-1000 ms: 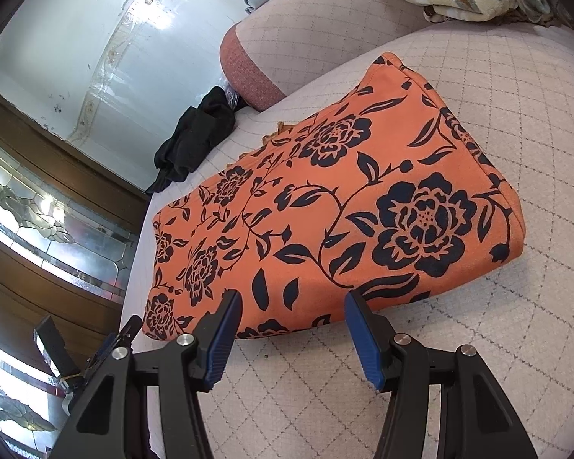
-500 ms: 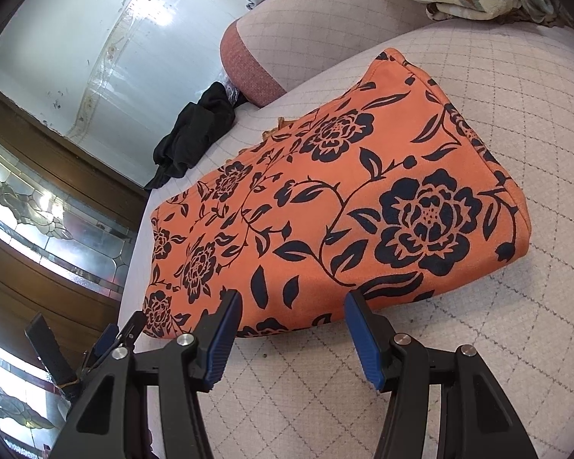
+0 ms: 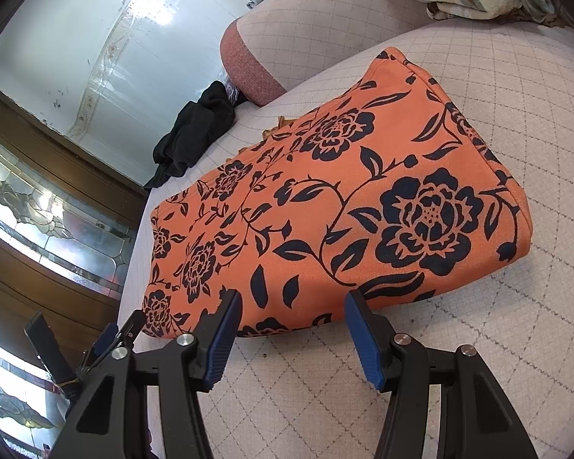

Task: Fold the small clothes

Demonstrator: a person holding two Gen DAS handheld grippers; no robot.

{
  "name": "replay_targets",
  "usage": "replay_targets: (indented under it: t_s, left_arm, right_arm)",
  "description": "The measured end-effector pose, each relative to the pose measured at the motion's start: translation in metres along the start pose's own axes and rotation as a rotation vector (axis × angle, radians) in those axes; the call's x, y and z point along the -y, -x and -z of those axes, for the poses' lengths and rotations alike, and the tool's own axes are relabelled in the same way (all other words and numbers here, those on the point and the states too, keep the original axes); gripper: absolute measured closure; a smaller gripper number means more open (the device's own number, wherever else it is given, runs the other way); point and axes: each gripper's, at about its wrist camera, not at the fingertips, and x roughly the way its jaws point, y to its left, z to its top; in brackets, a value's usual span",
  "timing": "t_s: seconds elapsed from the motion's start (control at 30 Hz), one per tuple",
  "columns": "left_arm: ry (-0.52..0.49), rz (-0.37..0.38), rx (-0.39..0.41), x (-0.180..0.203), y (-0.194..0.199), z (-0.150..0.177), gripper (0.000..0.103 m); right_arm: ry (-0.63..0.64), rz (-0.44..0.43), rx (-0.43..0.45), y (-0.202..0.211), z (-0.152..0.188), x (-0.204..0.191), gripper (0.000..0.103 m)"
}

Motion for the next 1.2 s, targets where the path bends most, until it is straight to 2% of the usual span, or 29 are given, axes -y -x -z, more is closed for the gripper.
replay_targets:
  t_s: [0.13, 0.27, 0.33, 0.43, 0.5, 0.53, 0.57, 0.63, 0.8, 0.87, 0.93, 1.2]
  left_arm:
    - [0.005, 0.014, -0.008, -0.001, -0.001, 0.0, 0.01]
    - [0.086, 0.107, -0.069, -0.014, -0.009, -0.002, 0.01]
    - [0.19, 0.188, -0.126, -0.031, -0.018, 0.0, 0.01]
    - [0.423, 0.332, -0.214, -0.064, -0.036, 0.008, 0.01]
    - [0.527, 0.389, -0.247, -0.079, -0.043, 0.015, 0.013]
    - [0.565, 0.412, -0.255, -0.085, -0.045, 0.018, 0.025]
    - [0.589, 0.432, -0.262, -0.087, -0.048, 0.02, 0.046]
    - [0.603, 0.442, -0.273, -0.087, -0.05, 0.023, 0.06]
    - [0.603, 0.443, -0.266, -0.078, -0.052, 0.022, 0.059]
    - [0.634, 0.458, -0.27, -0.079, -0.058, 0.021, 0.043]
    - [0.686, 0.479, -0.272, -0.078, -0.063, 0.021, 0.038]
    - [0.759, 0.506, -0.245, -0.075, -0.074, 0.013, 0.039]
  right_arm:
    - [0.0, 0.001, -0.001, 0.0, 0.0, 0.0, 0.043]
    - [-0.004, 0.004, 0.0, -0.001, 0.0, 0.001, 0.043]
    - [-0.021, 0.004, -0.002, 0.0, -0.001, 0.004, 0.043]
    - [-0.058, 0.001, -0.003, 0.003, -0.003, 0.013, 0.043]
    - [-0.098, -0.004, -0.001, 0.005, -0.005, 0.022, 0.043]
    - [-0.116, -0.007, 0.0, 0.006, -0.006, 0.026, 0.043]
    - [-0.141, -0.01, 0.002, 0.008, -0.007, 0.031, 0.043]
    - [-0.192, -0.02, 0.007, 0.01, -0.008, 0.041, 0.043]
    - [-0.329, -0.055, 0.021, 0.014, -0.01, 0.067, 0.041]
    - [-0.369, -0.067, 0.026, 0.013, -0.01, 0.075, 0.041]
    - [-0.413, -0.08, 0.029, 0.011, -0.01, 0.083, 0.041]
    - [-0.618, -0.193, 0.078, -0.001, -0.012, 0.118, 0.041]
